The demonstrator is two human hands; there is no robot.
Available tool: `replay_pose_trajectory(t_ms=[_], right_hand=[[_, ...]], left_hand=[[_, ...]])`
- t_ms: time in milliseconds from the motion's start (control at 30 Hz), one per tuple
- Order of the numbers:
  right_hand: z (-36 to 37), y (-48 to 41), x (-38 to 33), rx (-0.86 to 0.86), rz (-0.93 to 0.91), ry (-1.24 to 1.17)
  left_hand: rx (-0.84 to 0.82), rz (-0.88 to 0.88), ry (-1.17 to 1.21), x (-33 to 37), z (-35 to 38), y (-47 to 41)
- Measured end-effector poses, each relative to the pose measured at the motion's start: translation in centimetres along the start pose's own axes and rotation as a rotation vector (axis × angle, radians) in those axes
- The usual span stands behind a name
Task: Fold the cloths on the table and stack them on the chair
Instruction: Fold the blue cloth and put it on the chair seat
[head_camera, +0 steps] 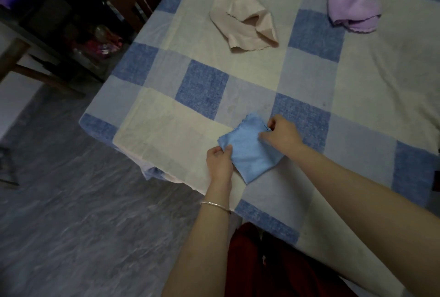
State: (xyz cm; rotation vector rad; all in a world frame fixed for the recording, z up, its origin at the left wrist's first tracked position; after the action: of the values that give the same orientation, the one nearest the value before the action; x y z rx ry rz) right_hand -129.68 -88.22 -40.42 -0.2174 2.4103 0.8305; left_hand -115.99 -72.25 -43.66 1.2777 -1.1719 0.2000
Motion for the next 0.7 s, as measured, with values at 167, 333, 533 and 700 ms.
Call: replay_pose_trajectory(t_ms=[167, 333, 533, 700], right_hand=[[-0.2, 0.8, -0.4, 0.008, -0.054, -0.049], [-0.3, 2.1, -0.9, -0.003, -0.116, -0.050], [-0.3, 4.0, -1.9, -0.016, -0.193, -0.062], [1.0, 5.3, -3.1, -0.061, -0.232, -0.081]], left_hand=[[0.018, -0.007, 0.066, 0.1, -0.7, 0.9], [0.014, 0.034, 0.097, 0.4, -1.7, 1.7], [0.072, 0.095, 0.080, 0.9, -4.0, 3.1], [0.144, 0.108, 0.093, 0.9, -6.9, 4.1]])
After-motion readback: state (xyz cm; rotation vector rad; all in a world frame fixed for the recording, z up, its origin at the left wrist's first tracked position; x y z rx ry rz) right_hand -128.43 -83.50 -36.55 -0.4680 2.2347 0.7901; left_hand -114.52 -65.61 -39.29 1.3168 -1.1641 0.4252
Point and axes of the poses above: each hand's wrist, its own y-axis away from the middle knuckle, its own z-axis out of the palm, x = y × z, the point moved 9 cm from there along -y, towards the middle knuckle, and after that the axes turned 2 degrees about y, right-handed, at the moved point
